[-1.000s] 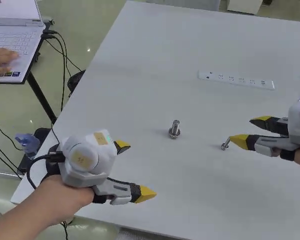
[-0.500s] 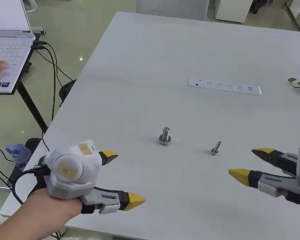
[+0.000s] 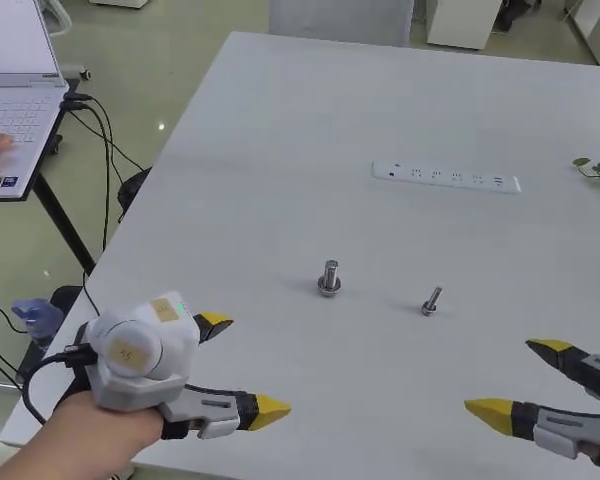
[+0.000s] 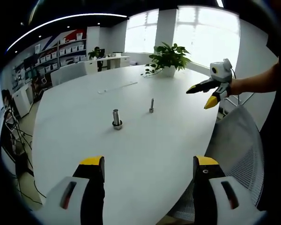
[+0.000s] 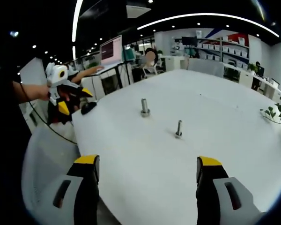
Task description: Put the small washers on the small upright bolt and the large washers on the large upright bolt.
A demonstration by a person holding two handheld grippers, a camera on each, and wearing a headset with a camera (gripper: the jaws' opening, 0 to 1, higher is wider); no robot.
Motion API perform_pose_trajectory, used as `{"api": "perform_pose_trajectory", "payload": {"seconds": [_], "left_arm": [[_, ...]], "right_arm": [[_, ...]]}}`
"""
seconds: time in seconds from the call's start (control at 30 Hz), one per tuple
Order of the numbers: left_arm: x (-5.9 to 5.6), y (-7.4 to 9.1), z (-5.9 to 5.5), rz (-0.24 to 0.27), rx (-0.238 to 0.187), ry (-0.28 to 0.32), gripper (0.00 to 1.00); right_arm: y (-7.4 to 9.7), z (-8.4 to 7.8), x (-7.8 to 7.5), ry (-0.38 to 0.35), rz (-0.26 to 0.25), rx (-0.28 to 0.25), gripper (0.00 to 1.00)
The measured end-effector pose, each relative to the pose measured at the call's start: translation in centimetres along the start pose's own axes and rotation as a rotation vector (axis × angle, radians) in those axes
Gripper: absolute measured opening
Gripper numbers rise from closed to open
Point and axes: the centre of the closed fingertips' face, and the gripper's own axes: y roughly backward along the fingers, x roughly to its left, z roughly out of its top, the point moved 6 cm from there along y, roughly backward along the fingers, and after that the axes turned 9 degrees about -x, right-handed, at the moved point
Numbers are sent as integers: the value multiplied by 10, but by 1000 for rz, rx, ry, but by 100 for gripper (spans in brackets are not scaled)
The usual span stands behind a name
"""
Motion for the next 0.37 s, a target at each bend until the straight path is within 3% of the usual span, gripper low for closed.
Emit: {"api": "perform_pose_trajectory", "payload": {"seconds": [0.13,0.37], "left_arm": [[-1,-2,0,-7,2,-1,77],[-3,-7,-1,-16,9,-6,77]], "right_arm": [[0,-9,3,-8,11,25,92],[1,-11,7,-36,22,10,99]]}}
